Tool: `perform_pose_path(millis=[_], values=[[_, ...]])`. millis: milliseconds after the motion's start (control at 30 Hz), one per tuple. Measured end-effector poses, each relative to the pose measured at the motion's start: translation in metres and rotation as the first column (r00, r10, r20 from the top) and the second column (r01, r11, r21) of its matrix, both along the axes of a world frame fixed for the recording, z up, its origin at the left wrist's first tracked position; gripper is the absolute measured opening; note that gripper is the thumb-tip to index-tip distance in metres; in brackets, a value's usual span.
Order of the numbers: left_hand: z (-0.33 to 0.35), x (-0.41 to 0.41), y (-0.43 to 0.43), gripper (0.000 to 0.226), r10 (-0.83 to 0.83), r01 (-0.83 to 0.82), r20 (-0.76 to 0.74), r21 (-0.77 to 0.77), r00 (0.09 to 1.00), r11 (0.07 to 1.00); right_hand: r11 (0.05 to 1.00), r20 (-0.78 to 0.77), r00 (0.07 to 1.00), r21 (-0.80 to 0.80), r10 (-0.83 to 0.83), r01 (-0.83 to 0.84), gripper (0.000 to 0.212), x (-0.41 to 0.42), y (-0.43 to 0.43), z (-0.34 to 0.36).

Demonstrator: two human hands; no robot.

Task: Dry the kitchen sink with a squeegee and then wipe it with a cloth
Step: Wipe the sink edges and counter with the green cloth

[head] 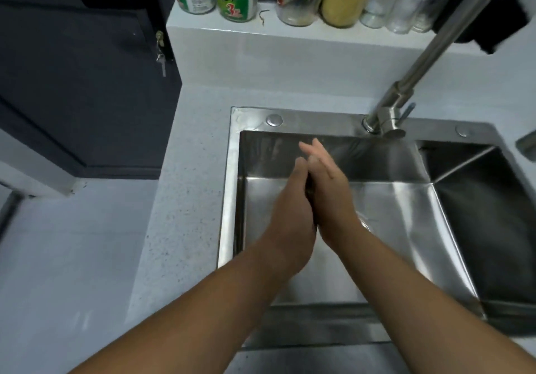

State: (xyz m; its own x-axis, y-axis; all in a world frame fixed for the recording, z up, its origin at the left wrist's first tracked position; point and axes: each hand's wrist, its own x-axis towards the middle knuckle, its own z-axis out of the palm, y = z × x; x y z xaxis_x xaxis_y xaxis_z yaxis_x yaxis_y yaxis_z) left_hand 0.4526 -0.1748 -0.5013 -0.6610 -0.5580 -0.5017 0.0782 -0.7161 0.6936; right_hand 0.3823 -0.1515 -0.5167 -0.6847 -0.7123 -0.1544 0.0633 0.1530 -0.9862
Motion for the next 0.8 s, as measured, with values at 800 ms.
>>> perform_pose_path(millis=[800], values=[[-0.060, 0.016, -0.054, 0.048, -0.025, 0.354, 0.489, -0.594, 0.872, 0.723, 0.955, -0.141, 0.990, 0.294, -0.003, 0.045, 0.050, -0.036, 0.022, -0.029]])
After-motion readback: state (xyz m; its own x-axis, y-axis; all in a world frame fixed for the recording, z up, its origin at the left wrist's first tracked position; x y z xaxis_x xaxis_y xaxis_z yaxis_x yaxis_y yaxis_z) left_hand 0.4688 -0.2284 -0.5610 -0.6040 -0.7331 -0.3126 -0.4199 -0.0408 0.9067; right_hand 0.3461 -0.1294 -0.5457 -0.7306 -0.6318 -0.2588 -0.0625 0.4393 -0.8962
